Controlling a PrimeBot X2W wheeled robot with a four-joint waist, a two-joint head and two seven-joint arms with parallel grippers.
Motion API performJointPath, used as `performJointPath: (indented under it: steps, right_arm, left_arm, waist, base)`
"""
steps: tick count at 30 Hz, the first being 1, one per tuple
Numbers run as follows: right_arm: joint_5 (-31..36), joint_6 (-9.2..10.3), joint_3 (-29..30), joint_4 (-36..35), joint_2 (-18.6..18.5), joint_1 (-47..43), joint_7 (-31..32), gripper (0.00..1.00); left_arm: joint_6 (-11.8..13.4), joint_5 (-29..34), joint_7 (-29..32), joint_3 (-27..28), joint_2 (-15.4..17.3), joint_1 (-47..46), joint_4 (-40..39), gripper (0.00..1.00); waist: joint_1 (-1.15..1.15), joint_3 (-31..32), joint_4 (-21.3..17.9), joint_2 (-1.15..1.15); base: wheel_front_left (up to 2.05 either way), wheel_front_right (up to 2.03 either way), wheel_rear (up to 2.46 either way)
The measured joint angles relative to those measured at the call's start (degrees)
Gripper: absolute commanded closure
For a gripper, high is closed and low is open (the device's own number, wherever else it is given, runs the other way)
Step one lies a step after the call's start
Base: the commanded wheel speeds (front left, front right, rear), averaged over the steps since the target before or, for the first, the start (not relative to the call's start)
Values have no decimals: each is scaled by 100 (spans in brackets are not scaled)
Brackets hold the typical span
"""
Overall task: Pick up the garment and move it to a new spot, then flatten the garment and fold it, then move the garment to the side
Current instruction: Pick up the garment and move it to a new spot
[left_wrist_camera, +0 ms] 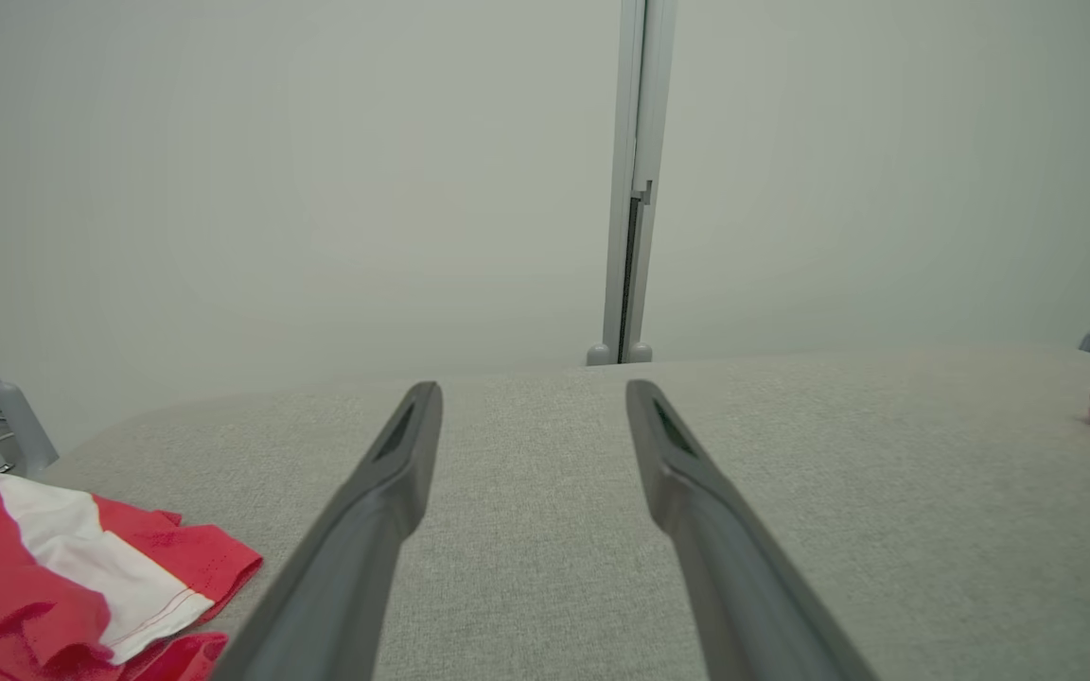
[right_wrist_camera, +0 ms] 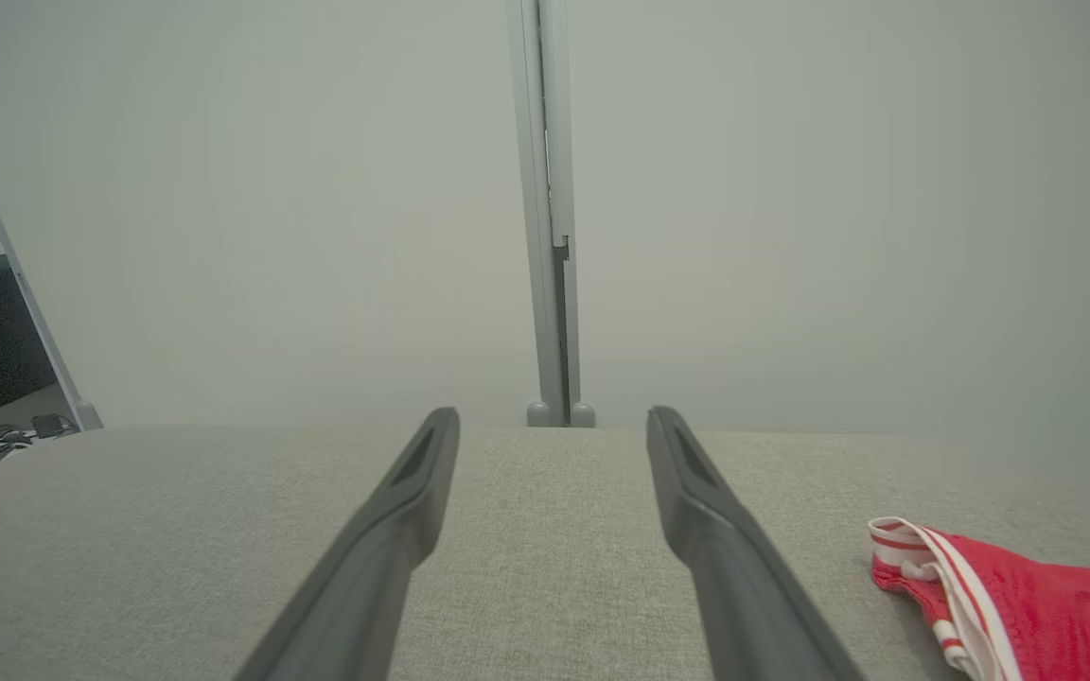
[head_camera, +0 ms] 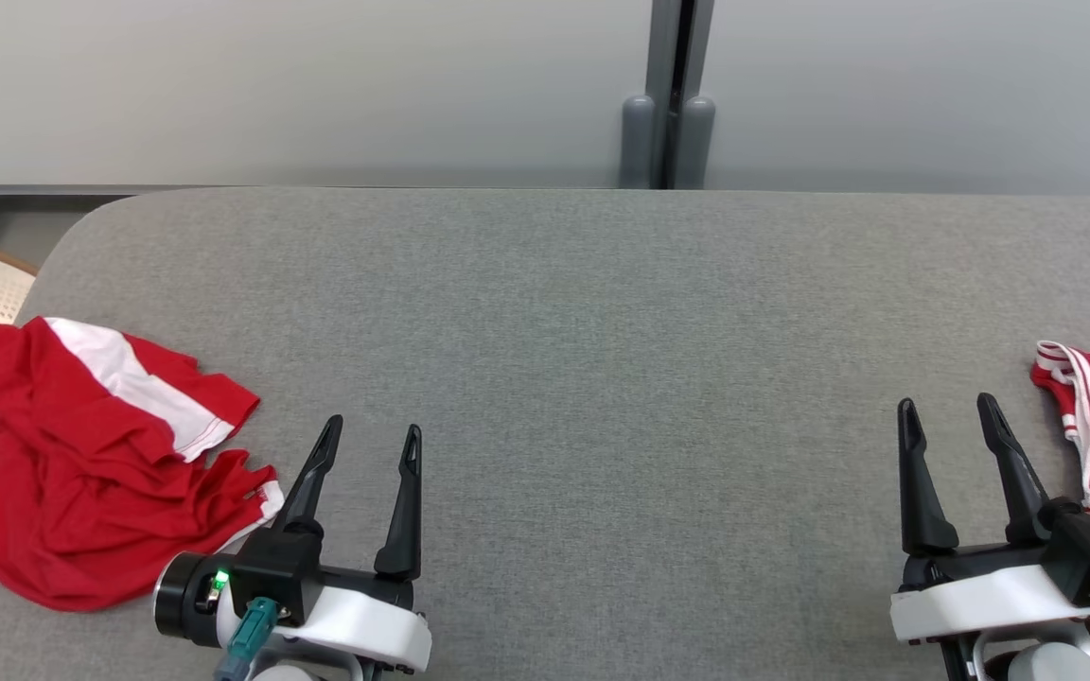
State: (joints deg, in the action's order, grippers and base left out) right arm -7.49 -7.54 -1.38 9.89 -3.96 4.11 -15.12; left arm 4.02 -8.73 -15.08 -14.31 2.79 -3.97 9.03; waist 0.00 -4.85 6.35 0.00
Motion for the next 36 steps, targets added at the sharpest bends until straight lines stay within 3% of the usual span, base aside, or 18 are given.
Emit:
performJointPath:
  steps: [5,24,29,36]
  right_arm:
    - [-7,0,-119,16,-3,-34,1,0]
    - [-54,0,-548,157,25,-70,0,0]
    - [-55,0,-601,200,55,-71,0,0]
    - [-73,0,-606,235,76,-71,0,0]
  left_arm:
    - [3,-23,0,-2,0,-4,5,0]
    - [8,-43,0,235,3,268,-15,0]
    - [2,-40,0,313,4,355,-25,0]
    - [9,-40,0,344,3,369,-49,0]
  waist:
    - [0,-13,277,0]
    - [0,137,1935,0]
    - [0,184,2160,0]
    - [0,185,2179,0]
  base:
    - [0,0,0]
    - [0,0,0]
    - [0,0,0]
    - [0,0,0]
